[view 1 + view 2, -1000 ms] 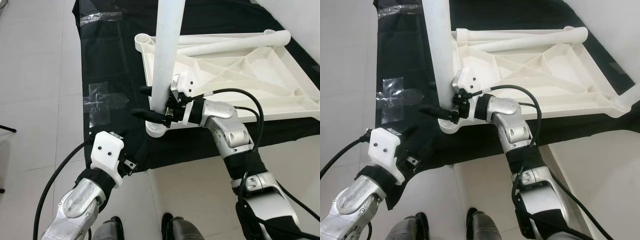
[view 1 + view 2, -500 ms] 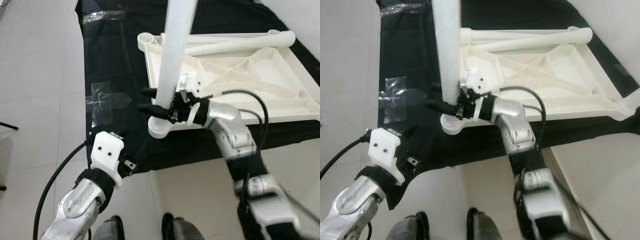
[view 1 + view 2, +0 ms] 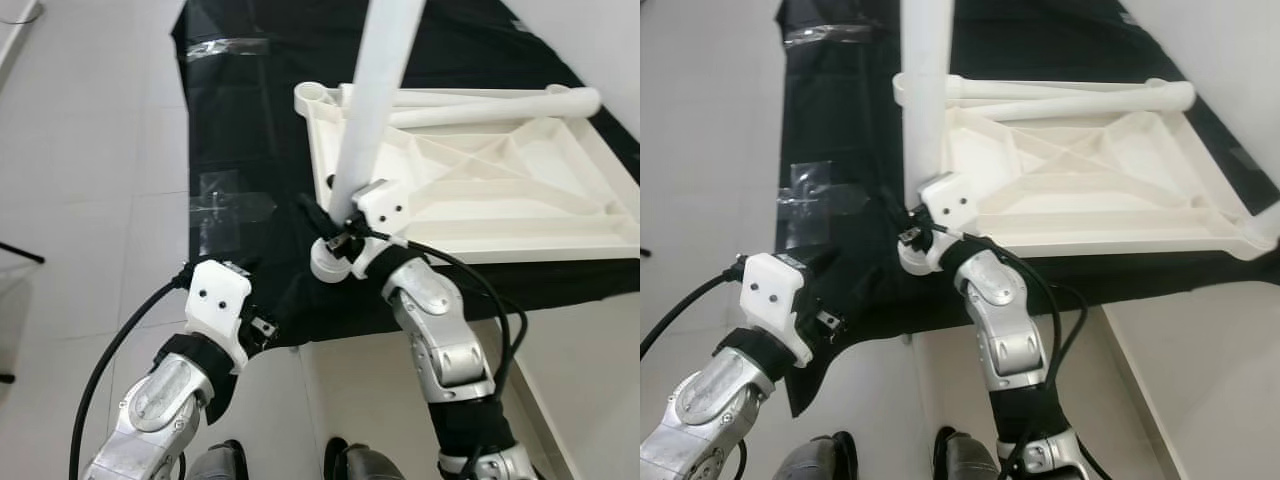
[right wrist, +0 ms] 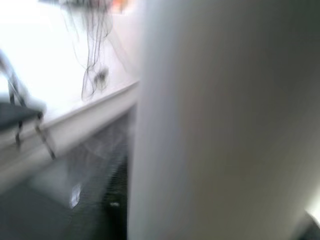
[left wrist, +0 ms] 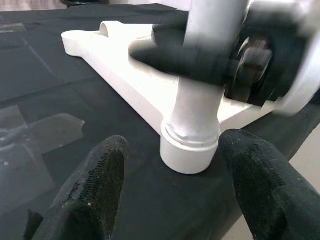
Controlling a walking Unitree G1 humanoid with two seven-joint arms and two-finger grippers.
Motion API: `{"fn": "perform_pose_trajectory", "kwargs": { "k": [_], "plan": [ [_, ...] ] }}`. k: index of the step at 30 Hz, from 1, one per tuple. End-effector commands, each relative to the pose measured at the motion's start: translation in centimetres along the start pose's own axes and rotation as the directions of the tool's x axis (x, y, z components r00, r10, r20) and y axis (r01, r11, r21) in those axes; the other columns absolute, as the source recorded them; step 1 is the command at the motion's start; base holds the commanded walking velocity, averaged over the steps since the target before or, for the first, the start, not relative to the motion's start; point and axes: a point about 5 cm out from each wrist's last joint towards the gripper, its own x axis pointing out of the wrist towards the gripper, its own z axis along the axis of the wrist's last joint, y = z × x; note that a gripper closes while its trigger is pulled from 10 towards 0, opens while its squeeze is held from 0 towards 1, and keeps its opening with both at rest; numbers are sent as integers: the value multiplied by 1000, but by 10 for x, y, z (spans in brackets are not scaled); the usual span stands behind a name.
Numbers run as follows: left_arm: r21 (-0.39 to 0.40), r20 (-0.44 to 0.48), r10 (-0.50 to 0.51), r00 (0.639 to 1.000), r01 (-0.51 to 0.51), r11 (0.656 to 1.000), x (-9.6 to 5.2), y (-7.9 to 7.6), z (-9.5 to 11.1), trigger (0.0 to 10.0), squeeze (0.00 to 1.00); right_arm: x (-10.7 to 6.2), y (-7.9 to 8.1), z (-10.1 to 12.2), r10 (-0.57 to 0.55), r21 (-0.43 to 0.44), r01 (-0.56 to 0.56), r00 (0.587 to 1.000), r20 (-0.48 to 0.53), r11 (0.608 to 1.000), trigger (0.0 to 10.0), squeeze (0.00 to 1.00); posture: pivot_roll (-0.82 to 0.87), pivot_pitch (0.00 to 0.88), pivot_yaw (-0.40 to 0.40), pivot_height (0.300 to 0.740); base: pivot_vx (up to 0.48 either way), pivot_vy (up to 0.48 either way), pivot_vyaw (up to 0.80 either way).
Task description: Building children table
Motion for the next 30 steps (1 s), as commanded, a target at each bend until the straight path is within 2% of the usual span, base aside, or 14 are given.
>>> {"fn": "perform_pose_trajectory", "kwargs": {
  "k": [1,2,4,7,8,9,10,12,14,20,21,22,23,30],
  "plan": [
    [-14,-29,-1,1000,1,1000,-2,0,-6,10000,0,-5,-3,-21,2,21,-1,997,-82,1000,10000,1000,89,268,-99,740,0,0,0],
    [-14,-28,-2,1000,2,1000,-2,0,-6,10000,0,-2,-4,-16,33,34,-32,998,-47,999,10000,1000,93,268,-98,740,0,0,0],
    [-13,-28,-6,1000,5,1000,-2,0,-5,10000,0,5,-2,0,181,36,-183,982,49,982,10000,1000,96,266,-97,740,0,0,0],
    [-13,-28,-6,1000,6,1000,-2,0,-6,10000,0,6,-3,7,249,4,-250,966,72,968,10000,937,97,266,-93,740,0,0,0],
    [-12,-29,-7,1000,6,1000,-2,0,-6,10000,0,8,-5,14,315,-20,-315,945,90,949,10000,0,96,265,-89,740,0,0,0],
    [-13,-30,-9,1000,8,1000,-2,0,-6,10000,0,11,-8,20,389,-43,-386,916,94,921,10000,0,100,268,-89,740,0,0,0],
    [-13,-30,-9,1000,8,1000,-2,0,-6,10000,0,11,-8,20,389,-43,-386,916,94,921,10000,0,100,268,-89,740,0,0,0],
    [-15,-31,-14,999,13,1000,-2,-2,-6,10000,0,14,-12,27,513,-54,-510,853,101,859,10000,0,107,268,-91,740,0,0,0],
    [-16,-32,-17,999,16,1000,-3,-3,-6,10000,0,19,-18,30,581,-53,-579,808,94,814,10000,0,108,269,-91,740,0,0,0],
    [-15,-43,-33,999,32,999,-4,-5,-7,10000,0,29,-30,34,600,-48,-598,795,88,800,10000,0,116,271,-96,740,0,0,0],
    [-17,-53,-50,997,49,999,-5,-8,-8,10000,0,35,-38,39,615,-47,-613,784,92,789,5529,0,120,269,-96,740,0,0,0],
    [-17,-53,-50,997,49,999,-5,-8,-8,10000,0,35,-38,39,615,-47,-613,784,92,789,5529,0,120,269,-96,740,0,0,0],
    [-11,-62,-58,996,58,998,-5,-9,-9,10000,0,37,-43,45,629,-37,-629,770,109,776,0,0,121,268,-95,740,0,0,0],
    [-5,-67,-59,996,59,998,-6,-10,-10,10000,0,36,-52,46,651,-25,-653,750,116,757,0,0,120,261,-94,740,0,0,0]
  ]
}}
